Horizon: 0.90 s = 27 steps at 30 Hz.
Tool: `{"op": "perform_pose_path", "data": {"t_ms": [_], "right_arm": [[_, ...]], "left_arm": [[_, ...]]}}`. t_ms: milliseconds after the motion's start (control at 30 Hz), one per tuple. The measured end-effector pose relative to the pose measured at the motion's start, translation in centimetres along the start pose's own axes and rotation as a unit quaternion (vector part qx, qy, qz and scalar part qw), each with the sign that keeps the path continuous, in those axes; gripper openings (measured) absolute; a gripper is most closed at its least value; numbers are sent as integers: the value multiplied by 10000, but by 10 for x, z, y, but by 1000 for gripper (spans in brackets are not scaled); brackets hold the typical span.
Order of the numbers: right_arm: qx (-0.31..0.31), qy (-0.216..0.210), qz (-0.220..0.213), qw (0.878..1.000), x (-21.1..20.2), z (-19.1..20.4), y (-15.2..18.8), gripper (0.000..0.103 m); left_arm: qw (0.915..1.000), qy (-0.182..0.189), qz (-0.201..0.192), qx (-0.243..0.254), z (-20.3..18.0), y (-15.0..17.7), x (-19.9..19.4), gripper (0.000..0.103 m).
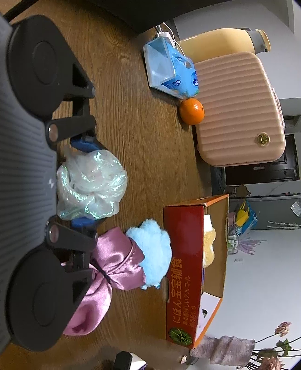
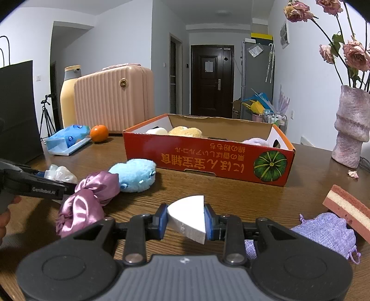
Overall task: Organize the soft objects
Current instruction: 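Close the left tool on the clear plastic bag and lift it, then carry the plastic bag and foam wedge in both tools over the red box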
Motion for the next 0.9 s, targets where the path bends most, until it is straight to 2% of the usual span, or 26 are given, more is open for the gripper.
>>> {"op": "perform_pose_path", "data": {"t_ms": [467,900], "right_arm": [[82,22,-155,9998,-6,-4,-4,31],[264,118,-724,9970,-26,-9,-25,31]], "left_arm": [[9984,-183,-442,-292,6,-4,-21,53],[9948,28,-838,-574,-2,-13,-46,53]]}}
Point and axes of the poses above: each gripper's, at about its wrist camera, not at the fingertips, and x roughly the way its jaws point, z to its left, y to its underside, the point moved 4 cm from there along x, roughly the way its jaws point, and after that the axes turned 14 degrees about z, right-handed, at the moved point
